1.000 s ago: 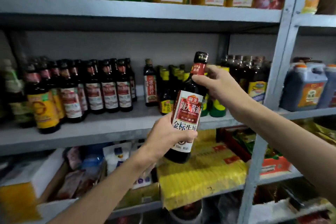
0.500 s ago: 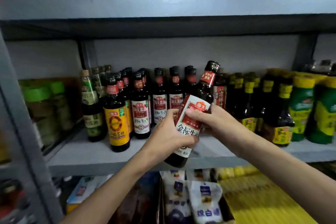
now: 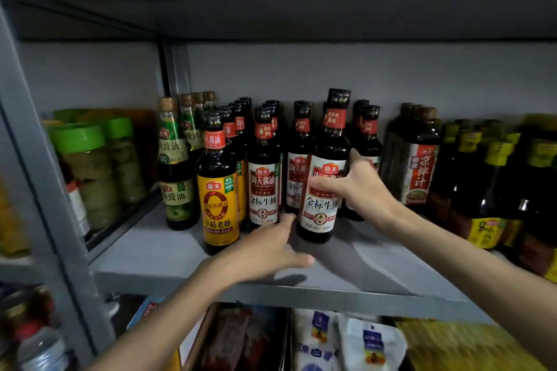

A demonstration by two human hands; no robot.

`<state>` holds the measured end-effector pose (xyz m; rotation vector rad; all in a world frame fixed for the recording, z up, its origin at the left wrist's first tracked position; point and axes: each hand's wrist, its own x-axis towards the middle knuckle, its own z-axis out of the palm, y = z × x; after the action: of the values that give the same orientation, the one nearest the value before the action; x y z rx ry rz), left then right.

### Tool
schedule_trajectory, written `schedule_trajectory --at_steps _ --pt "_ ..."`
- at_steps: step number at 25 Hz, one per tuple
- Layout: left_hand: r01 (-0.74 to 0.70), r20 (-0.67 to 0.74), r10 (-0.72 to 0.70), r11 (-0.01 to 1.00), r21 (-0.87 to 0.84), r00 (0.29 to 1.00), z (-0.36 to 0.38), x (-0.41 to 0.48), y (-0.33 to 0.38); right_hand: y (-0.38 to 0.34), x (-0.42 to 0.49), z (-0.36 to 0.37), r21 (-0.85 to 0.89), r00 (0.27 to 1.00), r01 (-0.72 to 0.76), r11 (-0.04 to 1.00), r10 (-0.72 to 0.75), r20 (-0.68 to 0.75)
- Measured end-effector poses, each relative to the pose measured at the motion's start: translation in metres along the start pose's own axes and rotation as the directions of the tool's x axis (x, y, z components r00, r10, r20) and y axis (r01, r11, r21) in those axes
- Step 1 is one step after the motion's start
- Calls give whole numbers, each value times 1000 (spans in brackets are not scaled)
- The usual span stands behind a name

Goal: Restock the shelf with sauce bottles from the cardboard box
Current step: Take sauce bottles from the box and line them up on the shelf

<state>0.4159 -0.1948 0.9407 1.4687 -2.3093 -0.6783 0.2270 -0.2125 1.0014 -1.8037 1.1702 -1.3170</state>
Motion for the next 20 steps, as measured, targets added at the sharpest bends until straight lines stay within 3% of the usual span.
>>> schedule_trajectory --at_steps 5,20 --pt "55 143 -90 970 235 986 -2 2 -7 20 24 16 -67 999 29 997 -27 29" --pt "-91 205 33 956 279 978 -7 -9 -13 34 35 39 -9 996 4 1000 -3 84"
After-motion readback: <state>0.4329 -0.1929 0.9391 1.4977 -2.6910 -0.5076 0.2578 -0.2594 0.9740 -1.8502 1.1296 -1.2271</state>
